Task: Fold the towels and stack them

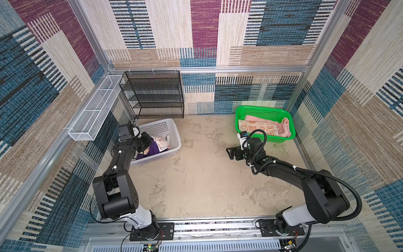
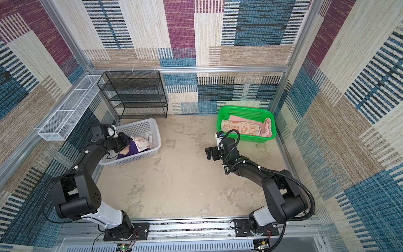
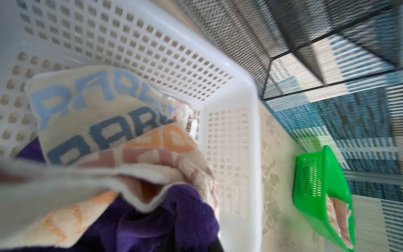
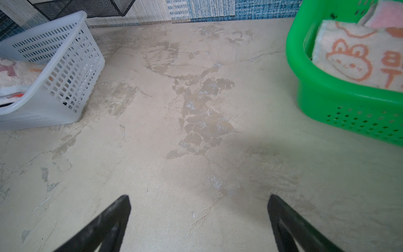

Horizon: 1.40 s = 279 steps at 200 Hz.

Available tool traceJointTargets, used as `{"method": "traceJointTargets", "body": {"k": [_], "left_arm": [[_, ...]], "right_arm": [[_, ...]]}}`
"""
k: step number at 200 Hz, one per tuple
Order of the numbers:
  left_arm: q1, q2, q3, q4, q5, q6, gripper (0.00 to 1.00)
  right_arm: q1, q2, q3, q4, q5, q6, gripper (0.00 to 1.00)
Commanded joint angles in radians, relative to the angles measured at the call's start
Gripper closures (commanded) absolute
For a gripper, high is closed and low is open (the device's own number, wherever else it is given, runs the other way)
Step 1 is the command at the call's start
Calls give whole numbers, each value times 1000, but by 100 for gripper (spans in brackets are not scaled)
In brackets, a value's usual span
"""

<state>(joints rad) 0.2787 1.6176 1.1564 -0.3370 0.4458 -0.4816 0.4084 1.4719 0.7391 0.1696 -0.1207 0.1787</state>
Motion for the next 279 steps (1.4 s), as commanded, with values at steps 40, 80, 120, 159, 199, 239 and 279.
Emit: {"method": "traceJointTargets", "body": {"k": [40, 80, 120, 159, 199, 239, 279], "left_arm": [[-42, 68, -11, -33, -49, 51, 43], [-66, 58, -13, -61, -76, 58, 47], [-76, -29, -33, -73, -96, 54, 38], [-81, -115, -55, -85, -113, 49, 37], [-83, -116, -68, -96, -125, 55, 46], [-92, -62, -69, -79, -123, 53, 80], [-111, -130, -50, -68, -119, 43, 100]], "right_arm": [[1, 1, 26, -14, -15, 13, 0], [1, 12, 34, -16, -25, 25, 0], [1, 17, 39, -21, -24, 28, 0], [1, 19, 34, -15, -29, 37, 0], [1, 28, 32, -3, -40, 45, 0], [2, 26, 28, -2, -41, 45, 0], [2, 26, 24, 3, -34, 48, 0]]}}
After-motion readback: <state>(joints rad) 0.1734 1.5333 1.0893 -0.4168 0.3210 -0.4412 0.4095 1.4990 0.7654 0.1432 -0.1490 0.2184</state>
